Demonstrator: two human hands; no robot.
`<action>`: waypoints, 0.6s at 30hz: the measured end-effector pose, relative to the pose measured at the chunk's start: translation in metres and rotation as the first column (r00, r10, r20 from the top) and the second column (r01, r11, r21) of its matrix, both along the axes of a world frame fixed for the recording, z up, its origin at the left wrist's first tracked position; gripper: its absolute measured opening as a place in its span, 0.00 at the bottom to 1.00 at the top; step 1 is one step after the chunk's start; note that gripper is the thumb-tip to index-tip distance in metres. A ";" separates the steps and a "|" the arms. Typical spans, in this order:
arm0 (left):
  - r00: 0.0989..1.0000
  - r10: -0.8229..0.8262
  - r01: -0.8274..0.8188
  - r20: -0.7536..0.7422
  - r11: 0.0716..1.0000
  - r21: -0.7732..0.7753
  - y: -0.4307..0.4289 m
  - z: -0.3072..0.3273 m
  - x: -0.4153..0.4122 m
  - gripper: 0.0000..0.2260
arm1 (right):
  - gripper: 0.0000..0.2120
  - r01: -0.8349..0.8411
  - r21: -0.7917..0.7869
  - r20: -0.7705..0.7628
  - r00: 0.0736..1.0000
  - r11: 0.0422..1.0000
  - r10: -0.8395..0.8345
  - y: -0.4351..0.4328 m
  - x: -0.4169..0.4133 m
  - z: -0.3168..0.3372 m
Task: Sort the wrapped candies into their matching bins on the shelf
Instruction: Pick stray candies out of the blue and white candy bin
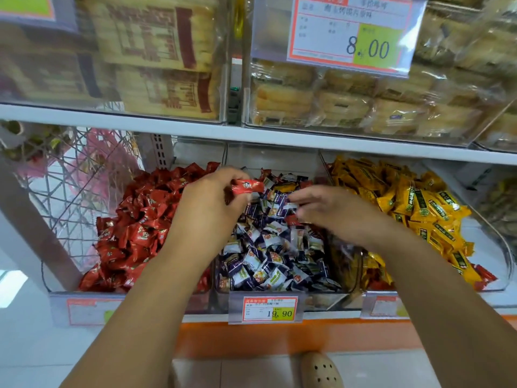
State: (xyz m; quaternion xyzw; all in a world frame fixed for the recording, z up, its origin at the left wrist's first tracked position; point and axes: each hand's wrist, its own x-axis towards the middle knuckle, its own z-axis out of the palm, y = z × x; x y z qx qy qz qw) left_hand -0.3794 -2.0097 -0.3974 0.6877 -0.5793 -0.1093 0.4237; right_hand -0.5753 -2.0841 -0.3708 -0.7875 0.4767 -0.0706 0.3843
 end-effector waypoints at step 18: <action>0.991 -0.127 0.126 0.027 0.991 0.050 0.006 -0.012 0.012 0.09 | 0.24 -0.484 -0.057 -0.928 0.348 0.873 0.133 -0.099 0.052 -0.006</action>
